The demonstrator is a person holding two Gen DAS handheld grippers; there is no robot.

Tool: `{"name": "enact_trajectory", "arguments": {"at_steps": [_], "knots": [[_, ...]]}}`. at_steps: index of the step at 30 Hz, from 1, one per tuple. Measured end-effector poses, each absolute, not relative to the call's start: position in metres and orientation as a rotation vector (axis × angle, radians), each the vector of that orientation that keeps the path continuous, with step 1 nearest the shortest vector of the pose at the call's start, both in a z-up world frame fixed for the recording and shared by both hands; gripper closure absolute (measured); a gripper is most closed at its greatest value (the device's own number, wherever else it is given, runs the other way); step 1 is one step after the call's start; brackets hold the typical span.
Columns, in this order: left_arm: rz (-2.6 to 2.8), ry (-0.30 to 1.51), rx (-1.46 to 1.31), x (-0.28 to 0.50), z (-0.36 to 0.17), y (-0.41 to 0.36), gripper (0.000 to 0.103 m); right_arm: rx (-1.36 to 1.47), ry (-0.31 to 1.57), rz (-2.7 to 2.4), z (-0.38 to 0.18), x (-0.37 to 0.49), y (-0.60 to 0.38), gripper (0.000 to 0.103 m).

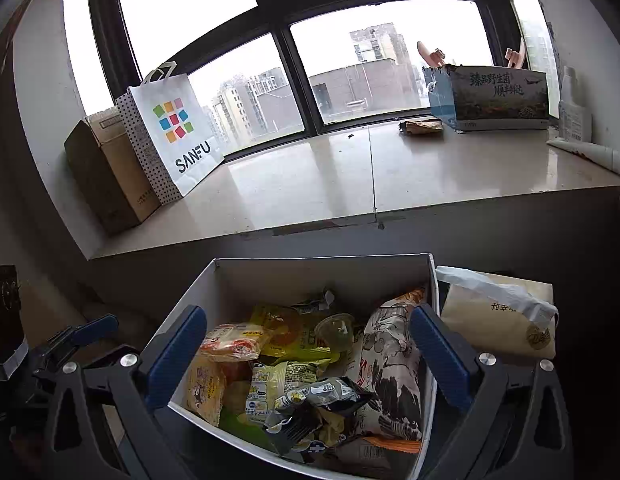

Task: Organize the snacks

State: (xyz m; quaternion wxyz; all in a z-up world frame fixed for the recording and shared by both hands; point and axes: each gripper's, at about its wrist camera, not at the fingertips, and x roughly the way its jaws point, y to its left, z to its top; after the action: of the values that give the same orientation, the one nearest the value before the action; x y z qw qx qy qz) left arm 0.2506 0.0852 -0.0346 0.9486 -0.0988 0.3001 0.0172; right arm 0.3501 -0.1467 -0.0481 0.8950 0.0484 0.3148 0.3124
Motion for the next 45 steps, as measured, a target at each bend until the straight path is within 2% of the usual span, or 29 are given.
{"name": "enact_trajectory", "arguments": {"at_steps": [4,12,17,30,36,45], "knots": [[0.091,0.547,-0.134,0.221,-0.019,0.077,0.000,0.034,0.625,0.630,-0.044,0.333,-0.145,0.000],[0.122,0.461,-0.108,0.147,0.003,0.061,0.000,-0.129,0.432,0.578,-0.020,0.253,-0.156,0.000],[0.130,0.410,-0.088,0.097,0.009,0.044,0.000,-0.063,0.470,0.596,-0.023,0.212,-0.177,0.000],[0.062,0.519,-0.170,-0.005,-0.004,0.000,0.000,-0.003,0.526,0.633,-0.016,0.086,-0.231,0.000],[0.046,0.528,-0.151,-0.019,-0.002,-0.015,0.000,-0.040,0.506,0.648,-0.015,0.059,-0.234,0.000],[0.034,0.547,-0.147,-0.011,-0.004,-0.017,0.000,-0.063,0.531,0.609,-0.021,0.063,-0.231,0.000]]}}
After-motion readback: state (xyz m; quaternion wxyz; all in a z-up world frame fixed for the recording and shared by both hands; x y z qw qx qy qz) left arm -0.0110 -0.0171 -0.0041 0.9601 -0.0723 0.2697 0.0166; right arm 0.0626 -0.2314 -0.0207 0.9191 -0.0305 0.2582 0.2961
